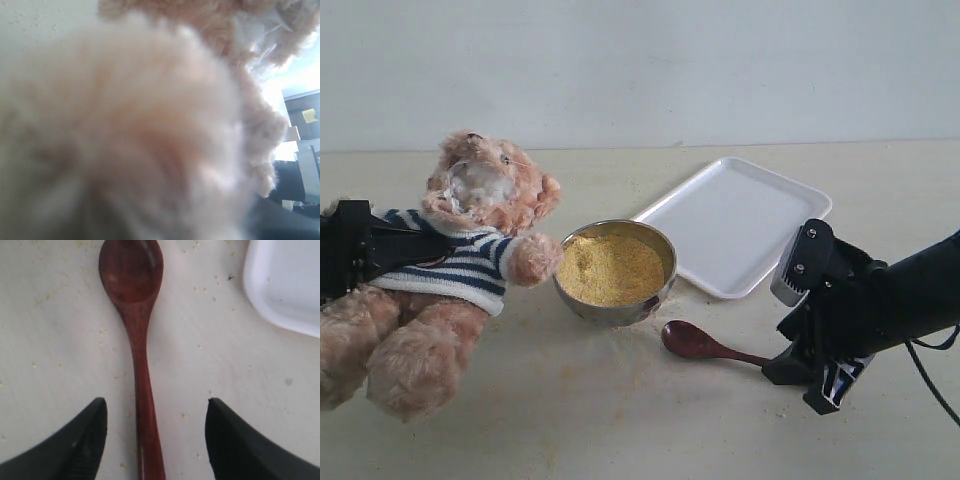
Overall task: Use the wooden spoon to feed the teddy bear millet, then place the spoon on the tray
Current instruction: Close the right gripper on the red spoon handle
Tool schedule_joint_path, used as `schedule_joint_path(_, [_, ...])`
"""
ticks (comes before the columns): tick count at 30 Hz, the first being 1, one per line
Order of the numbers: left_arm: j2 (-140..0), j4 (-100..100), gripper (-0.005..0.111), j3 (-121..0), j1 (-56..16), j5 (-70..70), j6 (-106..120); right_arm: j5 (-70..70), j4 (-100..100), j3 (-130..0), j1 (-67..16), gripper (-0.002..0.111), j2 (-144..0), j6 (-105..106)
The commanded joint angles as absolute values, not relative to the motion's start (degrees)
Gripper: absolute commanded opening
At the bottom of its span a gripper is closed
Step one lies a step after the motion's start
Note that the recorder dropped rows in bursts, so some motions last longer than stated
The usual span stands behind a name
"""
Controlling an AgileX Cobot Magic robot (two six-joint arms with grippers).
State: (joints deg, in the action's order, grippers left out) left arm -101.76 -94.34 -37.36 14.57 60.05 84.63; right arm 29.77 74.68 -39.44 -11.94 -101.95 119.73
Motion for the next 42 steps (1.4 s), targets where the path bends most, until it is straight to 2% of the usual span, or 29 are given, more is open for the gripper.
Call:
schedule_joint_path(1, [-101.1, -95.1, 0.005, -37.3, 14.7, 61.5, 85.1, 29.6, 74.8, -39.3, -12.0, 0.058, -102.4, 120.3])
schedule_joint_path(8, [-101.1, -95.1, 0.005, -37.3, 14.7, 61.5, 85.1, 29.9, 75.3, -39.3, -12.0, 0.056, -102.7, 120.6])
schedule_joint_path(14, [-101.1, -95.1, 0.005, -37.3, 14.7, 61.5, 85.1, 30.0, 75.3, -39.3, -12.0, 0.04, -102.7, 120.6])
schedule_joint_path(27, [-101.1, -95.1, 0.005, -37.3, 14.7, 61.5, 85.1, 30.0, 75.3, -39.3, -12.0, 0.041, -102.7, 120.7])
schedule_joint_path(32, [-101.1, -95.1, 0.005, -37.3, 14.7, 61.5, 85.3, 30.0, 75.3, -39.3, -12.0, 0.055, -102.7, 120.9])
schedule_joint_path(42, [-101.1, -95.1, 0.005, -37.3, 14.7, 61.5, 85.3, 29.8, 75.4, -39.3, -12.0, 0.054, -102.7, 120.9])
